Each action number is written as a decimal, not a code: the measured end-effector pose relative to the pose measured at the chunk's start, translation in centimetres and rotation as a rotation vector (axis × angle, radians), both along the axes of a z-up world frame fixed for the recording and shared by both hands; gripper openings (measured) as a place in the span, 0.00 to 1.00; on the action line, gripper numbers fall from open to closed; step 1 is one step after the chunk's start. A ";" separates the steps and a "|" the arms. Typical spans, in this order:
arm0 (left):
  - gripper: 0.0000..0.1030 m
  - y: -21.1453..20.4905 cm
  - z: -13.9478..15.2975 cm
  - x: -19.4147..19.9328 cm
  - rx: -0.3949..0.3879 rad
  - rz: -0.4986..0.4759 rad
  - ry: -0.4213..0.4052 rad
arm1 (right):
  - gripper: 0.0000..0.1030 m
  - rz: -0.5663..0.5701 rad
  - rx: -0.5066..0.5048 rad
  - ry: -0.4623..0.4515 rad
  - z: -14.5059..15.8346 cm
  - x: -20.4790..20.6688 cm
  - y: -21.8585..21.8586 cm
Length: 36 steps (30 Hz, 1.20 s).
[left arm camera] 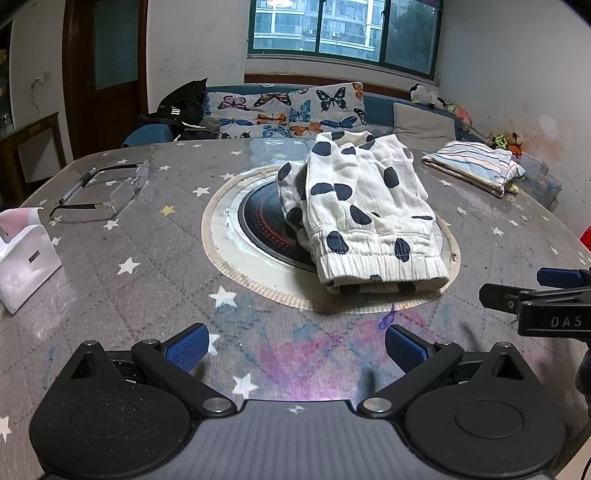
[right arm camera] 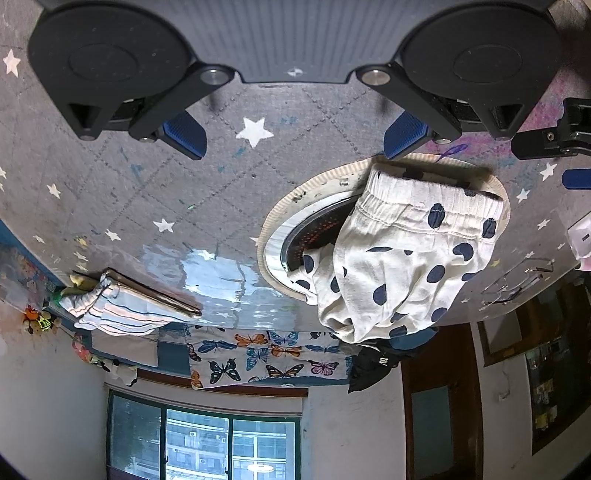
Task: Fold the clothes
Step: 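Move both grippers toward the bunched white polka-dot pants on the mat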
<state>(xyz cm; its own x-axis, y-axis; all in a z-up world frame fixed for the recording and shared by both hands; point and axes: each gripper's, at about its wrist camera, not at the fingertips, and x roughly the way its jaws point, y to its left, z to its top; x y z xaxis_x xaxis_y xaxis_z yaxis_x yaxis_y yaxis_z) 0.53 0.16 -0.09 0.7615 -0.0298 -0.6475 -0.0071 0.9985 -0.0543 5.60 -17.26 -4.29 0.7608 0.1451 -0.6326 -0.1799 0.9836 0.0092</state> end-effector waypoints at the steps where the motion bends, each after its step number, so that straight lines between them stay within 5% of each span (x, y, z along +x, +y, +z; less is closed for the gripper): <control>1: 1.00 0.0 0.0 0.1 -0.001 -0.001 0.001 | 1.00 0.006 -0.001 0.001 0.0 0.1 -0.1; 36: 1.00 -1.3 0.3 1.8 0.022 -0.004 0.048 | 1.00 0.037 0.009 0.026 -0.5 1.1 -0.1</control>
<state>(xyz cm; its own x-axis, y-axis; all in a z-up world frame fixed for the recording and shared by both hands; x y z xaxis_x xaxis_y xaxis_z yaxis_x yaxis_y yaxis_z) 2.35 -1.09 0.17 0.7295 -0.0181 -0.6837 -0.0048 0.9995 -0.0316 6.68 -17.39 -4.79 0.7381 0.1787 -0.6506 -0.2159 0.9761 0.0232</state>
